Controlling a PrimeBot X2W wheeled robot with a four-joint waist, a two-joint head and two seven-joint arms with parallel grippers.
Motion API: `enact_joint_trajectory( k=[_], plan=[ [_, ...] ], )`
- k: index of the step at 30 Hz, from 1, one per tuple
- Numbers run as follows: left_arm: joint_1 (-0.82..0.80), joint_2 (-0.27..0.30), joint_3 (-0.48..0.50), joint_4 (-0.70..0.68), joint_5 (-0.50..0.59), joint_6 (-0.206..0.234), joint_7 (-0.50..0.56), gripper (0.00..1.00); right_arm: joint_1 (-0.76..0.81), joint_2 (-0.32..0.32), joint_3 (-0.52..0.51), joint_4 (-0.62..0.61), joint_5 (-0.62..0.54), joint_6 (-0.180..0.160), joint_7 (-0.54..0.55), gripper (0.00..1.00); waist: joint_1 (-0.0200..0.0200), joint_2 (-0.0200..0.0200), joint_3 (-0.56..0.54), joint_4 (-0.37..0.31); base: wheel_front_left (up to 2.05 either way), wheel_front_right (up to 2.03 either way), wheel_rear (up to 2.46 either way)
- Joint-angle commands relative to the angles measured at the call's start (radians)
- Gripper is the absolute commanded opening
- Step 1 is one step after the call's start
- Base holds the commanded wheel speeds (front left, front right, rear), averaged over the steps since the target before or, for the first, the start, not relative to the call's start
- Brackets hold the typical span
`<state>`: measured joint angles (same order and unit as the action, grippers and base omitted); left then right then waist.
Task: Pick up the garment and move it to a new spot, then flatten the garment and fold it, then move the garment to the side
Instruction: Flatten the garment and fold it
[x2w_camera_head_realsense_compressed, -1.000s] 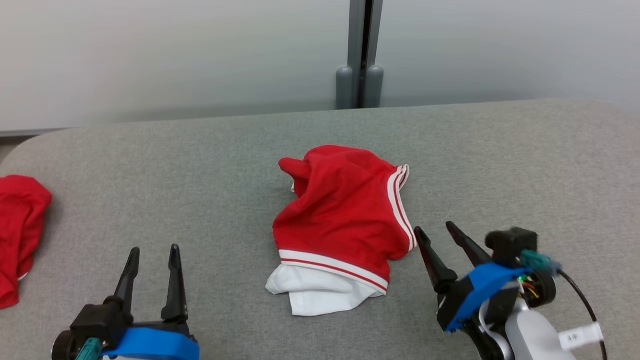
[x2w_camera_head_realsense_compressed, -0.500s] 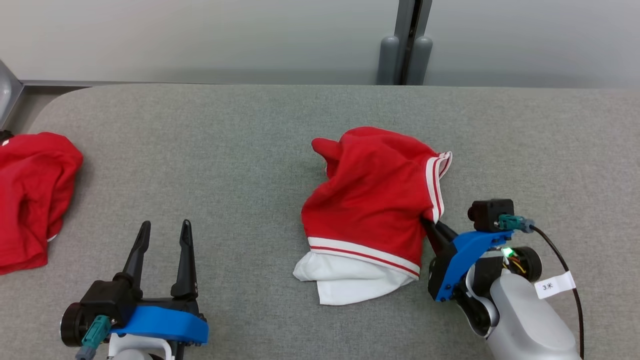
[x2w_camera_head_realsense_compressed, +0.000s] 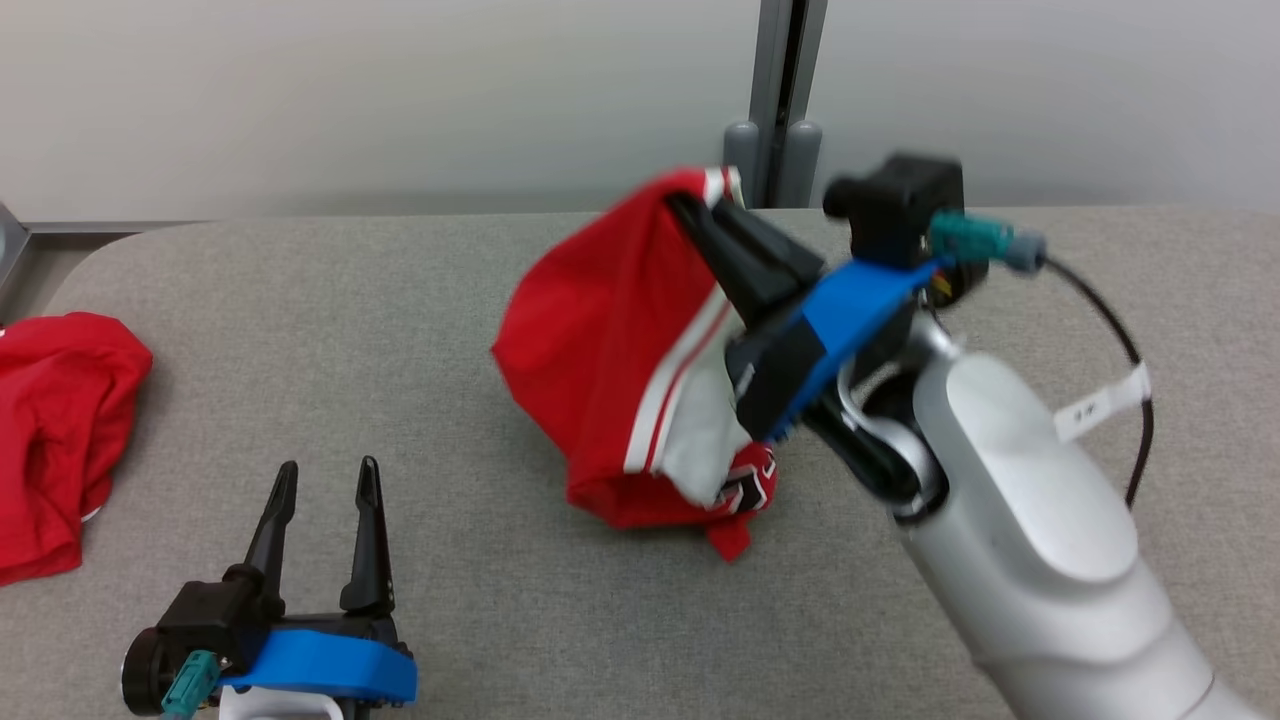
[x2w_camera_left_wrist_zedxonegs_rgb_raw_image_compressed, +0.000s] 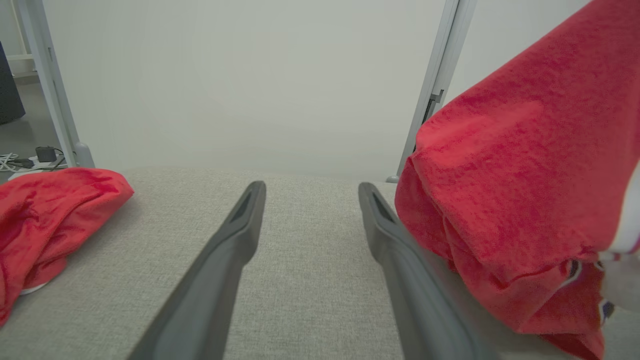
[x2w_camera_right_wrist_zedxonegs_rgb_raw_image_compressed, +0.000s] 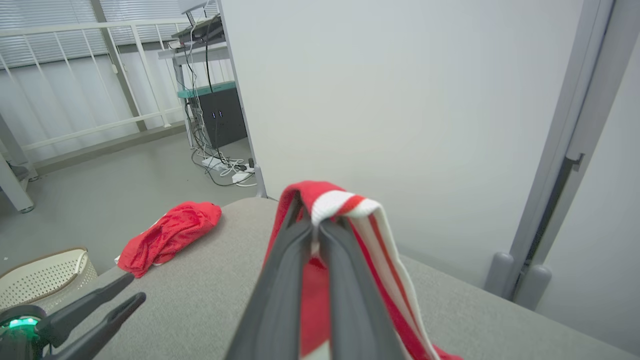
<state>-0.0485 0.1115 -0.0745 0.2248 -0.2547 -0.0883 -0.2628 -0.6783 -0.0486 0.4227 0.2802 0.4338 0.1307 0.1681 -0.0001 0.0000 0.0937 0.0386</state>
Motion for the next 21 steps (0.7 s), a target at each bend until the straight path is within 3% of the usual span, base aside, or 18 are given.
enact_joint_trajectory(
  k=[1, 10, 14, 21],
  plan=[
    [-0.016, -0.003, 0.006, -0.007, 0.006, -0.004, -0.003, 1.0, -0.087, -0.003, 0.025, -0.028, 0.023, 0.0, 0.005, 0.0, 0.0001, 0.0, 0.01, 0.001, 0.0, 0.0, 0.0],
    [-0.032, -0.01, 0.018, -0.017, 0.016, -0.011, -0.003, 1.0, -0.312, -0.003, 0.045, -0.045, 0.221, 0.0, -0.127, 0.0, 0.0001, 0.0, 0.033, -0.003, 0.0, 0.0, 0.0],
    [-0.025, -0.011, 0.023, -0.018, 0.018, -0.015, -0.003, 1.0, -0.237, -0.004, -0.031, 0.01, 0.176, 0.0, -0.143, 0.0, 0.0001, 0.0, 0.033, -0.018, 0.0, 0.0, 0.0],
    [-0.019, -0.012, 0.021, -0.021, 0.027, -0.019, -0.003, 1.0, -0.018, -0.074, -0.255, 0.103, 0.038, 0.0, -0.078, 0.0, 0.0001, 0.0, 0.033, -0.036, 0.0, 0.0, 0.0]
  ],
)
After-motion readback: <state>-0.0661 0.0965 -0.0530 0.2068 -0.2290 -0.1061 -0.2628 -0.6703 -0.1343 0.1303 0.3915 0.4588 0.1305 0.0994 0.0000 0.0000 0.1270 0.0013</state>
